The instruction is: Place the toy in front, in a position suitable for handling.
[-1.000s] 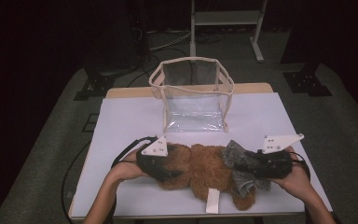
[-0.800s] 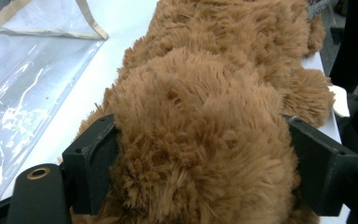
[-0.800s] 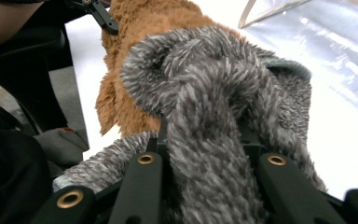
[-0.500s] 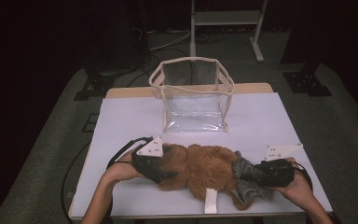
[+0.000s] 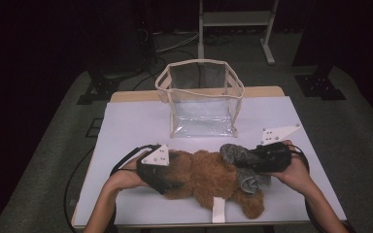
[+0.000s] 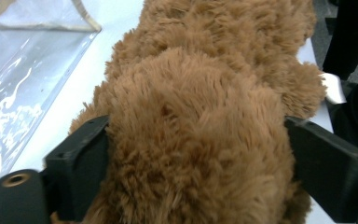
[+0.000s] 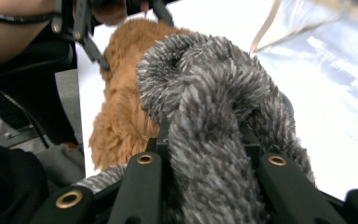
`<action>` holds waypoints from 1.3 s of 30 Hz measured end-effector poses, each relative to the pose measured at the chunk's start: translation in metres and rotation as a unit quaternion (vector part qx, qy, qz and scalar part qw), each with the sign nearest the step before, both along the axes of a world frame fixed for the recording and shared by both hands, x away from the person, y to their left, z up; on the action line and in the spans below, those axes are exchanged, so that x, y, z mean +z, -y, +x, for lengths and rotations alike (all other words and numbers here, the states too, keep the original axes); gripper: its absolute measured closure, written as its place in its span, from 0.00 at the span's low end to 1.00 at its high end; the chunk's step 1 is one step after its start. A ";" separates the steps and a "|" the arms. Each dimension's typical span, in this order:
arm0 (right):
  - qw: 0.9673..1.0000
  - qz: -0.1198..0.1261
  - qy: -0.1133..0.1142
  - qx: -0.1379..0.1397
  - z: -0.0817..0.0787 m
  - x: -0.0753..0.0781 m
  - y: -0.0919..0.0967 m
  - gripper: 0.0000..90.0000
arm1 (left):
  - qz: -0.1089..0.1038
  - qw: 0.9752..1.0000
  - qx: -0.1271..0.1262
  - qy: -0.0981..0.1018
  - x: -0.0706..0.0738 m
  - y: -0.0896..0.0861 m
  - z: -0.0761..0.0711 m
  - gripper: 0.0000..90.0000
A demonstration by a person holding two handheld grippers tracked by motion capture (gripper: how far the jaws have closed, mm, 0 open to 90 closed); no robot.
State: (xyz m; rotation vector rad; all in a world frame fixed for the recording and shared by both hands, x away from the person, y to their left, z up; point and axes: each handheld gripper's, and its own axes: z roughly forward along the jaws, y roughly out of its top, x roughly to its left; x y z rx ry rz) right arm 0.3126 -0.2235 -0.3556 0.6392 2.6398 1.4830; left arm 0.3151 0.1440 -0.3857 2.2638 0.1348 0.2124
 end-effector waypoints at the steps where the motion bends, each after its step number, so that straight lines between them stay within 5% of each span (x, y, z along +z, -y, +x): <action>1: 1.000 -0.003 -0.008 0.002 0.001 -0.006 -0.002 0.78 | -0.002 1.000 0.001 -0.001 0.000 -0.002 0.000 0.10; 7: 0.999 0.012 -0.030 -0.014 -0.004 -0.023 0.014 0.78 | -0.003 1.000 0.013 -0.016 -0.006 -0.015 0.001 0.07; 17: 0.998 -0.033 -0.050 -0.032 -0.014 -0.040 0.032 0.78 | -0.002 0.999 0.019 -0.042 -0.022 -0.022 0.007 0.01; 23: 0.997 -0.039 -0.066 -0.026 -0.013 -0.054 0.024 0.78 | -0.021 0.998 0.019 -0.050 -0.031 -0.027 0.011 0.01; 27: 0.997 -0.042 -0.068 -0.013 -0.006 -0.055 0.008 0.78 | -0.049 0.997 0.039 -0.047 -0.042 -0.030 0.005 0.20; 30: 0.997 -0.025 -0.075 0.003 0.000 -0.059 -0.001 0.79 | -0.066 0.995 0.053 -0.044 -0.043 -0.033 -0.002 0.31; 35: 0.994 0.049 -0.092 0.008 0.007 -0.048 0.013 0.80 | -0.090 0.994 0.047 -0.045 -0.033 -0.022 -0.004 0.38; 39: 0.997 0.046 -0.068 -0.003 0.003 -0.027 0.032 0.80 | -0.087 0.995 0.028 -0.041 -0.025 0.008 0.006 0.38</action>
